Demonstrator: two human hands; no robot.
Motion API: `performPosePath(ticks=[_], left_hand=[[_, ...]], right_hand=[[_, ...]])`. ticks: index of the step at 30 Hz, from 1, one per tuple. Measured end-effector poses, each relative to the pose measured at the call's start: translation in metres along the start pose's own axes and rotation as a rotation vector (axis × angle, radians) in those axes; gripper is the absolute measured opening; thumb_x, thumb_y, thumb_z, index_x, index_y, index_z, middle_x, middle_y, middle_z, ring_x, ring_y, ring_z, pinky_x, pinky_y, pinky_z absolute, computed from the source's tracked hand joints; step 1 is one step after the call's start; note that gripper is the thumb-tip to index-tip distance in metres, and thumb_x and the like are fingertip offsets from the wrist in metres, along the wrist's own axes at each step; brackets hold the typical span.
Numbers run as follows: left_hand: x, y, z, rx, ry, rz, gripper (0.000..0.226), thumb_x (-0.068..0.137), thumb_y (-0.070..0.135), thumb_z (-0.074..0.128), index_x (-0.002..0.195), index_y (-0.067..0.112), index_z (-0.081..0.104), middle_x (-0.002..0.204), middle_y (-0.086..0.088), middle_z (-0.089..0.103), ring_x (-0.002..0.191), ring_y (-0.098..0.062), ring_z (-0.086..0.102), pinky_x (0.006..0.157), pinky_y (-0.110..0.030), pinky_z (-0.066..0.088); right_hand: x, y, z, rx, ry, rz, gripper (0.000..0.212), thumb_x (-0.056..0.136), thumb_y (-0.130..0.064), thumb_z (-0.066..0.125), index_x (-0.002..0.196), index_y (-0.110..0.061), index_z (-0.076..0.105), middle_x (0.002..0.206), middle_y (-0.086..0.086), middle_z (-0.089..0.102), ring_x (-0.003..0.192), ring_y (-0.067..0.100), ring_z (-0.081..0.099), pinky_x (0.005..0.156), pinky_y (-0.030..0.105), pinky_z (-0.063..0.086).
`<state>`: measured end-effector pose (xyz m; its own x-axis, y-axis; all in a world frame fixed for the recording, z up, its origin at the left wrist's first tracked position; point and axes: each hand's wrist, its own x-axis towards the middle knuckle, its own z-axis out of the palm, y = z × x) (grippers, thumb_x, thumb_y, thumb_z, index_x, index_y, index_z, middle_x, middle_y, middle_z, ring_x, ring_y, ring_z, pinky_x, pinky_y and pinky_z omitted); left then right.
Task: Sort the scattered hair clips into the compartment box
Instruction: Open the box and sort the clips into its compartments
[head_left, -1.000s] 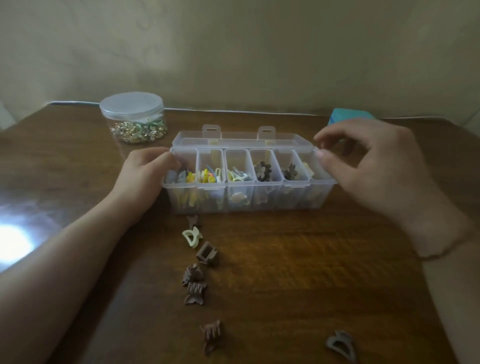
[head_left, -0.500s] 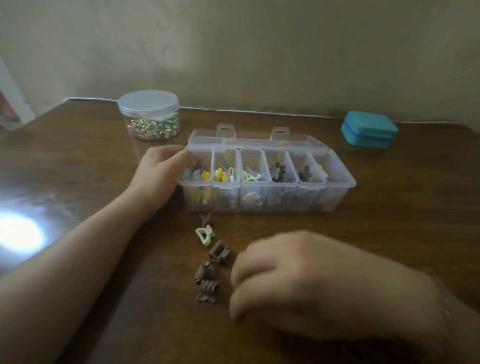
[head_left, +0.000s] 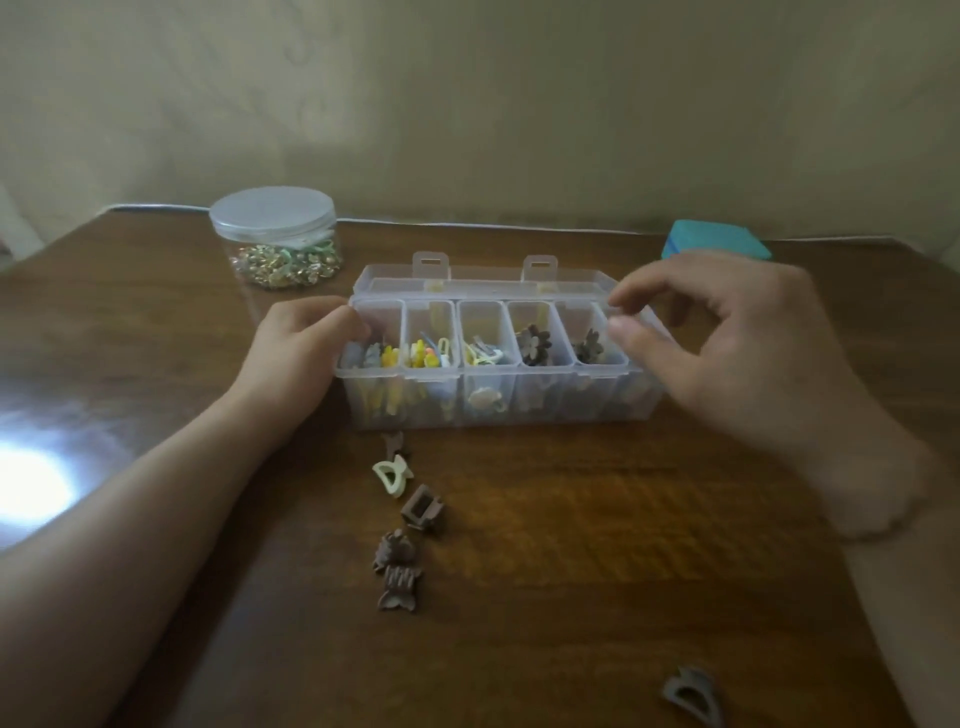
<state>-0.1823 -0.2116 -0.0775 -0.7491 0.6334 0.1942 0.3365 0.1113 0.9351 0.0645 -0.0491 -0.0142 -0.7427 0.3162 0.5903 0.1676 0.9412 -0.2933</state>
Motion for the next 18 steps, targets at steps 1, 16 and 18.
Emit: performPosePath(ticks=[1,16,18], left_hand=[[0.000,0.001,-0.001,0.008,-0.001,0.001,0.022,0.071,0.030,0.054,0.062,0.026,0.074,0.069,0.003,0.068,0.077,-0.019,0.059,0.075,-0.038,0.043],[0.003,0.002,0.001,0.033,-0.043,0.034,0.024,0.073,0.031,0.054,0.071,0.019,0.075,0.086,-0.018,0.070,0.088,-0.037,0.063,0.083,-0.051,0.049],[0.003,0.001,0.002,0.018,-0.039,0.044,0.026,0.072,0.031,0.053,0.076,0.021,0.077,0.091,-0.017,0.072,0.099,-0.040,0.063,0.086,-0.052,0.050]], right_hand=[[-0.002,-0.014,0.002,0.080,-0.062,-0.084,0.017,0.085,-0.034,0.065,0.101,-0.027,0.067,0.093,-0.013,0.065,0.083,0.001,0.057,0.071,0.026,0.051],[-0.023,-0.056,0.037,0.075,-0.713,-0.332,0.014,0.092,-0.027,0.059,0.102,-0.036,0.055,0.116,-0.020,0.045,0.100,0.005,0.052,0.082,0.034,0.051],[-0.020,-0.049,0.030,0.094,-0.728,-0.274,0.014,0.090,-0.024,0.062,0.099,-0.034,0.057,0.112,-0.019,0.047,0.097,0.004,0.053,0.083,0.030,0.051]])
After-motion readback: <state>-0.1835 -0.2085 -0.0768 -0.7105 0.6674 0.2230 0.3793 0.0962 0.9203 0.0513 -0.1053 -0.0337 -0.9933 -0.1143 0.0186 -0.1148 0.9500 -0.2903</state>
